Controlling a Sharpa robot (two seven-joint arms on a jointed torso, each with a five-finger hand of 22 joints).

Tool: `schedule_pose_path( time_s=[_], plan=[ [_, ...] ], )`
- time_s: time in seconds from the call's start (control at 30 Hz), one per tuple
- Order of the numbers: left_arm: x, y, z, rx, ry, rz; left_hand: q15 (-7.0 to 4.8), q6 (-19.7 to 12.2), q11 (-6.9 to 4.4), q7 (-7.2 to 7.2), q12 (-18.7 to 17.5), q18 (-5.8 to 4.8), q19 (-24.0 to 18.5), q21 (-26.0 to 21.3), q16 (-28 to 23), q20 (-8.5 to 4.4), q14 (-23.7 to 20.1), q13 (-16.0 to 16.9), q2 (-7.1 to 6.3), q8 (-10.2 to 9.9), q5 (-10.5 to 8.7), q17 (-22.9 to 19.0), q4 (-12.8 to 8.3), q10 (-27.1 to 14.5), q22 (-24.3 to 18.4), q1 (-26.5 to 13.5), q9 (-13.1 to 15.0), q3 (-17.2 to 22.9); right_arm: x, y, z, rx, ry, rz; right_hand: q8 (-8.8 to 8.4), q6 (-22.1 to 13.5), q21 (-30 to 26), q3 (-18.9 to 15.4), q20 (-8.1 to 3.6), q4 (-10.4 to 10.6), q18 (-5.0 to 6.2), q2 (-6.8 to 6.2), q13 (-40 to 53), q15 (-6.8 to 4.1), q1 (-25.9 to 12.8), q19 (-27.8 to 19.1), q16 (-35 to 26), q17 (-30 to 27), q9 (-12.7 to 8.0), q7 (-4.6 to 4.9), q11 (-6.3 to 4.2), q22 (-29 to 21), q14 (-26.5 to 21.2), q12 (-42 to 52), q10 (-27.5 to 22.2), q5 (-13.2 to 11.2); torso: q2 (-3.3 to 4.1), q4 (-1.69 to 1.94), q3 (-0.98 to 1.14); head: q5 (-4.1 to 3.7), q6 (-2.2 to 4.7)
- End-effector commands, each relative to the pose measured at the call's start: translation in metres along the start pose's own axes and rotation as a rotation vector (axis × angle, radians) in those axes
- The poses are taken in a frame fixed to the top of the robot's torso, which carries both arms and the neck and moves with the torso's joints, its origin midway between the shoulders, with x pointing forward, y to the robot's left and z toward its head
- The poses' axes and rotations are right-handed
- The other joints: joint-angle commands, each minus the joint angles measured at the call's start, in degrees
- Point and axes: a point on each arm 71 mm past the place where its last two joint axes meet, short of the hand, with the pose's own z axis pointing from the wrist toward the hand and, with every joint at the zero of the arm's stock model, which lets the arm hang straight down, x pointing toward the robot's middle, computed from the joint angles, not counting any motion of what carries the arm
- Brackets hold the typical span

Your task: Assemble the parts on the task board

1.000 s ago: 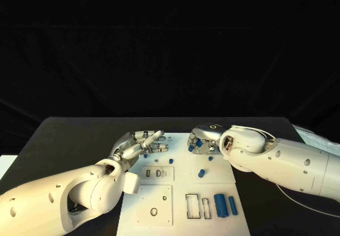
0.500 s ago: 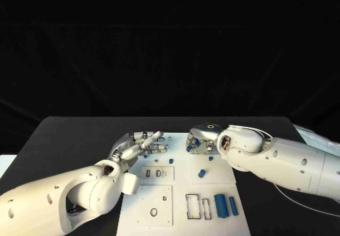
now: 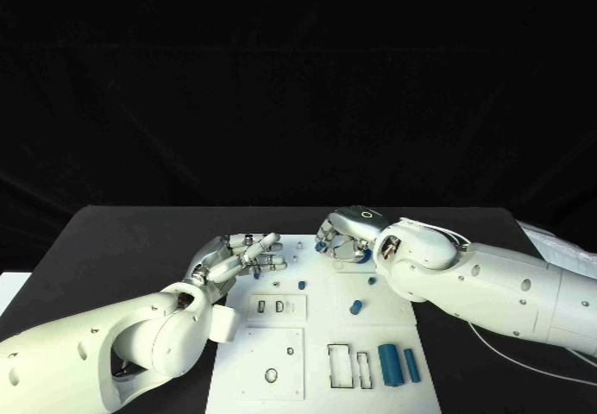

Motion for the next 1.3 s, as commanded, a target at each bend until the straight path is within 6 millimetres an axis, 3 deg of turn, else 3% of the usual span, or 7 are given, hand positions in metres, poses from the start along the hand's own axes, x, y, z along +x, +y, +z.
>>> schedule_pose_path(
  time_s=[0.03,0.6,1.3],
  plan=[
    [0.0,-0.001,0.0,0.006,0.007,-0.005,0.18,-0.1,0.25,0.54,-0.3,0.6,0.4,-0.4,-0.3,-0.07,0.0,-0.1,0.58,-0.2,-0.22,0.1,-0.4,-0.2,-0.1,0.0,0.0,-0.1,-0.005,-0.003,0.006,0.046,-0.062,0.017,0.25,0.8,0.4,0.5,0.13,0.9,-0.56,0.48,0.0,-0.35,0.0,0.4,0.3,0.0,0.9,-0.3,-0.09,0.1,1.8,-0.2,0.5,0.0,0.09,0.11,-0.09,0.03,0.14],
    [0.001,-0.002,-0.001,0.007,0.012,-0.007,0.2,-0.1,0.26,0.52,-0.3,0.6,0.5,-0.5,-0.4,-0.06,0.0,-0.1,0.62,-0.3,-0.21,0.1,-0.6,-0.2,-0.1,0.1,0.0,-0.1,0.006,0.01,0.033,0.061,-0.01,-0.006,0.1,0.7,0.8,0.8,0.13,1.4,-0.6,0.13,0.0,-0.32,-0.1,0.3,0.7,0.2,0.9,-0.27,-0.05,0.4,1.7,-0.4,0.4,-0.1,0.25,0.14,0.0,0.4,-0.12],
    [0.001,-0.002,-0.002,0.006,0.014,-0.008,0.2,-0.1,0.26,0.53,-0.4,0.6,0.5,-0.5,-0.5,-0.05,-0.1,-0.1,0.64,-0.3,-0.22,0.1,-0.7,-0.2,-0.1,0.2,0.0,-0.1,0.015,0.019,0.044,0.05,0.022,-0.008,-0.12,0.5,1.0,1.0,0.18,2.0,-0.62,-0.34,-0.1,-0.24,-0.4,0.2,0.8,0.2,1.0,-0.18,0.05,0.6,1.5,-0.5,0.2,-0.1,0.33,0.18,0.02,0.6,-0.37]
  ],
)
